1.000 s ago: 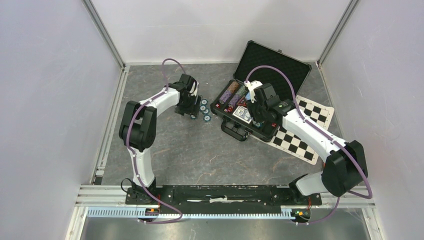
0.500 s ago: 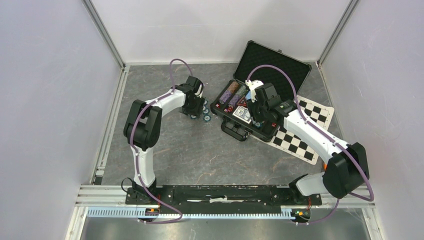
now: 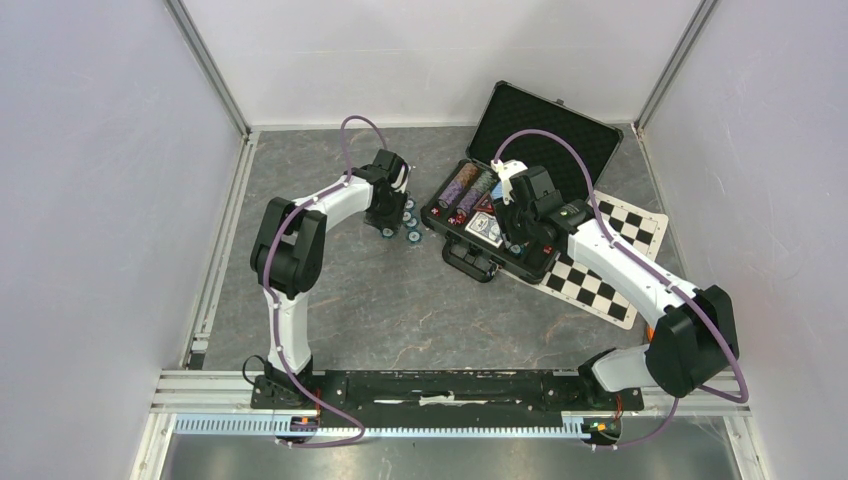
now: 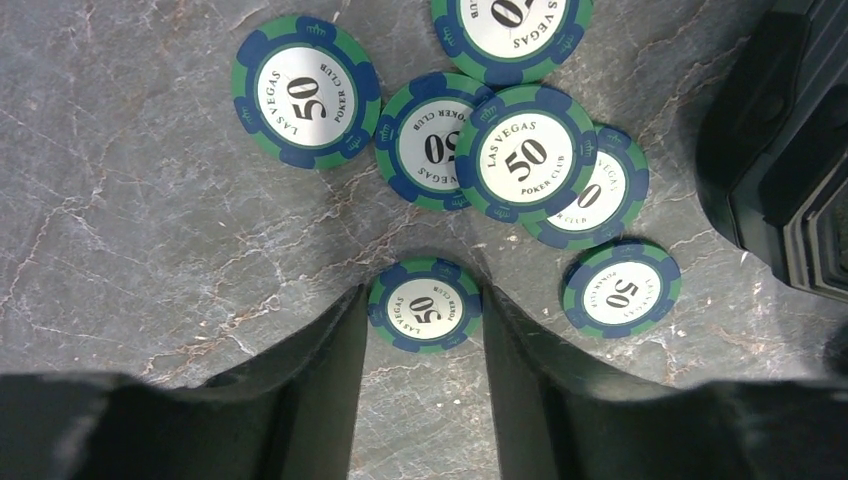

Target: Pack up texas hold em set

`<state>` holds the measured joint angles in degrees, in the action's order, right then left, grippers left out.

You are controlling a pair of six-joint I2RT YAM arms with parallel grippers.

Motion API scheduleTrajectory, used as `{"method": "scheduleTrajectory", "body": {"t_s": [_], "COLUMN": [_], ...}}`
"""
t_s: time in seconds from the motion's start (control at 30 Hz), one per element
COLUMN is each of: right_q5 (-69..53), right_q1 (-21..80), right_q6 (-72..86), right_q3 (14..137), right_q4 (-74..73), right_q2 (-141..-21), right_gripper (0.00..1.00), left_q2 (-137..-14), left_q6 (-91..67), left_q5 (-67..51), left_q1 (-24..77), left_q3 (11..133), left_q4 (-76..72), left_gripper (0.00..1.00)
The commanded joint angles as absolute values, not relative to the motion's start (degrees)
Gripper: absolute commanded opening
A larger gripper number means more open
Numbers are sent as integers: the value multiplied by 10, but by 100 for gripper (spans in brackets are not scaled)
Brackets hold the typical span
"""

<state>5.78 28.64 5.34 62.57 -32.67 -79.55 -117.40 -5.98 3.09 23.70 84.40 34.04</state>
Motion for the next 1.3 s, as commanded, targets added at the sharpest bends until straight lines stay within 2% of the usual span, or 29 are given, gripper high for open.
{"method": "scheduleTrajectory", "body": {"t_s": [0.0,0.07,0.13,0.3,0.77,0.9,1.17,1.27], "right_q5": [44,42,40,40,36,36,33,33], "right_q1": [286,286,286,286,286,284,285,285], "right_q6": [63,64,65,67,72,72,74,75], "right_q3": [658,659,659,657,656,657,654,654], "right_q4": [-317,-318,-318,-316,-315,-315,-314,-313], "right_q2": [-783,-785,-786,-783,-778,-776,-775,-776], "right_gripper": [47,47,48,47,47,47,46,46], "left_q2": [-1160,-1157,-1155,-1169,-1203,-1206,-1206,-1205], "left_q6": [-62,-59,-53,-42,-33,-37,-39,-39], "left_q5": [45,46,45,43,41,43,46,44], "left_q1": [234,235,235,234,234,234,235,235], "left_q3": [835,838,839,853,871,872,876,877], "left_q4": [367,375,378,396,395,396,388,382], "left_gripper": [58,70,75,64,61,56,55,48]}}
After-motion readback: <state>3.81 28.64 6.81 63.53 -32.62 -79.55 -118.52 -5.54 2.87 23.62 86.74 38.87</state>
